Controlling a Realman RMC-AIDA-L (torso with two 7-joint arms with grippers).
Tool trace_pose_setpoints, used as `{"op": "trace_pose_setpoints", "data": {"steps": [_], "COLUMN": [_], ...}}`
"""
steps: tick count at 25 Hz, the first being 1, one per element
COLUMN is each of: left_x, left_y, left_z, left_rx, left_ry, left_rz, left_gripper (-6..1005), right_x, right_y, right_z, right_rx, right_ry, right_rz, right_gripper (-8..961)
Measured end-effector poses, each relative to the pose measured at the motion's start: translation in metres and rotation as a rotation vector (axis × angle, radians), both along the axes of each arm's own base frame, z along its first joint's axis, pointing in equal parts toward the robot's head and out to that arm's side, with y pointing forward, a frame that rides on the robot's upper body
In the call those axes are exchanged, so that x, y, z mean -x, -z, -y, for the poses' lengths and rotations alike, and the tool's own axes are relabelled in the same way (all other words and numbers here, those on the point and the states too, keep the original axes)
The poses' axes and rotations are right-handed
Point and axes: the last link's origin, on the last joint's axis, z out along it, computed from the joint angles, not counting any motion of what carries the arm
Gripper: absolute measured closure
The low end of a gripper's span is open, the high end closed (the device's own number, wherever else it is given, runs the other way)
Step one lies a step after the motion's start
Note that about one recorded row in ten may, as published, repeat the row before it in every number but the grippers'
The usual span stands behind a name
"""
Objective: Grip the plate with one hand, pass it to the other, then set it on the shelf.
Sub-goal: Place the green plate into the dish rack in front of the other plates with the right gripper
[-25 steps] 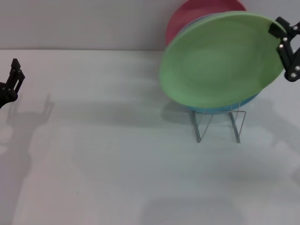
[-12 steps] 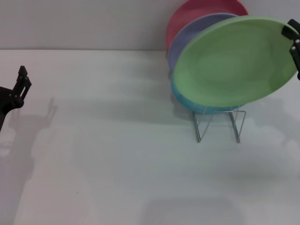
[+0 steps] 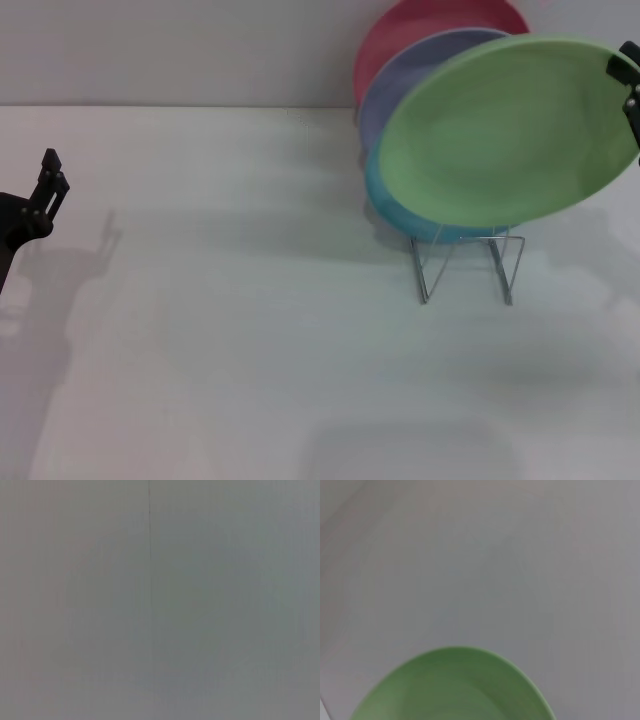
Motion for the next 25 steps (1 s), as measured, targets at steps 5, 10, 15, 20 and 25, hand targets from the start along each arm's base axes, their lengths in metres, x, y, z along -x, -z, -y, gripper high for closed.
{"op": "trace_pose_setpoints", "data": {"steps": [5, 10, 15, 20, 25], "left_x": [-0.001, -0.002, -0.003, -0.004, -0.003], "left_y": [0.0, 0.001, 0.001, 0.003, 0.002], "left_z": [0.0, -0.001, -0.001, -0.002, -0.001], "left_rx": [-0.001, 0.003, 0.005, 0.01, 0.007], "left_ry": [0.005, 0.009, 0.009, 0.013, 0.011], "left_rz": [0.001, 0.001, 0.001, 0.0, 0.003], "left_gripper": [210, 210, 210, 210, 210], "right_x": [-0.007, -0.013, -0.021, -0.027, -0.031], "right_y": [0.005, 0.009, 0.016, 0.025, 0.031], "right_z": [0.002, 0.003, 0.002, -0.002, 0.002], "right_rx": [0.008, 0.006, 0.014, 0.026, 0.019], "right_ry": [0.025, 0.046, 0.077, 0.115, 0.123], "right_rz": [-0.008, -0.01, -0.027, -0.053, -0.076], "right_gripper": [917, 918, 918, 919, 919]}}
